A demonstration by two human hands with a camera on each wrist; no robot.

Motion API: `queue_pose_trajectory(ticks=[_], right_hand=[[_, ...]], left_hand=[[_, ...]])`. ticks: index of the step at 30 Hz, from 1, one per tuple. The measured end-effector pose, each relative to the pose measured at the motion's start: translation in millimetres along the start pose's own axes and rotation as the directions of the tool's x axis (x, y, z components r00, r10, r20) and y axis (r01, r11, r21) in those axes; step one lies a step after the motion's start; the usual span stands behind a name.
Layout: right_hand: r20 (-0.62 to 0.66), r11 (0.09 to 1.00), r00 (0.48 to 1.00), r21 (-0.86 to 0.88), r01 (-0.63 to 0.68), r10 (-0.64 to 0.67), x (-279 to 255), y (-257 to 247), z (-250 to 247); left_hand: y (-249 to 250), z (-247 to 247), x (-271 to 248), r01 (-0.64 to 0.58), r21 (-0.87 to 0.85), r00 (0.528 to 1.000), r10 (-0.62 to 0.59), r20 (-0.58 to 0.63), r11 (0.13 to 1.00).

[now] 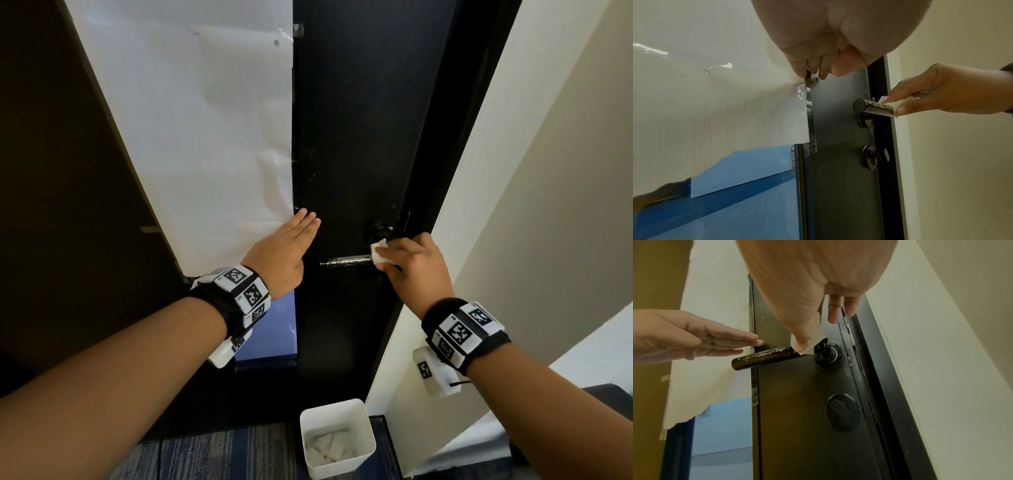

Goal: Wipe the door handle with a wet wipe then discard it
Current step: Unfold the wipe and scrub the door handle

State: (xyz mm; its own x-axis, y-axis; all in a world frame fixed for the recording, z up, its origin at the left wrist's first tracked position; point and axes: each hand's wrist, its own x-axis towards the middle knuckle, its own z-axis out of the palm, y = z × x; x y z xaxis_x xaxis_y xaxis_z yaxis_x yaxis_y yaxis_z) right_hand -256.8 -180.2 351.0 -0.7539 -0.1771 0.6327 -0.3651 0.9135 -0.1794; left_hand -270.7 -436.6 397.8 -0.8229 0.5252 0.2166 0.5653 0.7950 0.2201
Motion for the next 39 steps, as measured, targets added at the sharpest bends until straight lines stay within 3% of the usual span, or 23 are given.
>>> queue_pose_trajectory(ticks=[22,27,30,34,37,39], right_hand=[[0.034,0.957,0.957,-0.03,0.289,-0.288,20,-67,29],[0.177,0.901,0.912,-0.174,0.398,-0.369,25,-90,42],[0.191,0.892,0.899,-0.158,0.424,-0.393,23,-99,44],[0.029,0.951,0.951,-0.027,0.307,-0.306,23,-97,27],[-0.058,0.994,0.998,0.108,0.032,-0.026,31,-72,11],[-0.023,0.962,0.977,0.18,-0.206,0.213,35,-50,3]], left_hand=[[-2,-5,-6,0.002,0.029,1.0,-0.002,0.003,1.0],[-5,-4,-7,-0.008,0.018,1.0,0.008,-0.003,1.0],[-6,-6,-9,-0.016,0.005,1.0,0.016,-0.014,1.0],[-11,-10,-13,-0.03,-0.028,0.998,0.028,-0.06,0.999],[-12,-13,-15,-0.023,-0.044,0.997,0.02,-0.073,0.999],[-12,-14,-16,-0.022,-0.054,0.998,0.018,-0.067,0.998]])
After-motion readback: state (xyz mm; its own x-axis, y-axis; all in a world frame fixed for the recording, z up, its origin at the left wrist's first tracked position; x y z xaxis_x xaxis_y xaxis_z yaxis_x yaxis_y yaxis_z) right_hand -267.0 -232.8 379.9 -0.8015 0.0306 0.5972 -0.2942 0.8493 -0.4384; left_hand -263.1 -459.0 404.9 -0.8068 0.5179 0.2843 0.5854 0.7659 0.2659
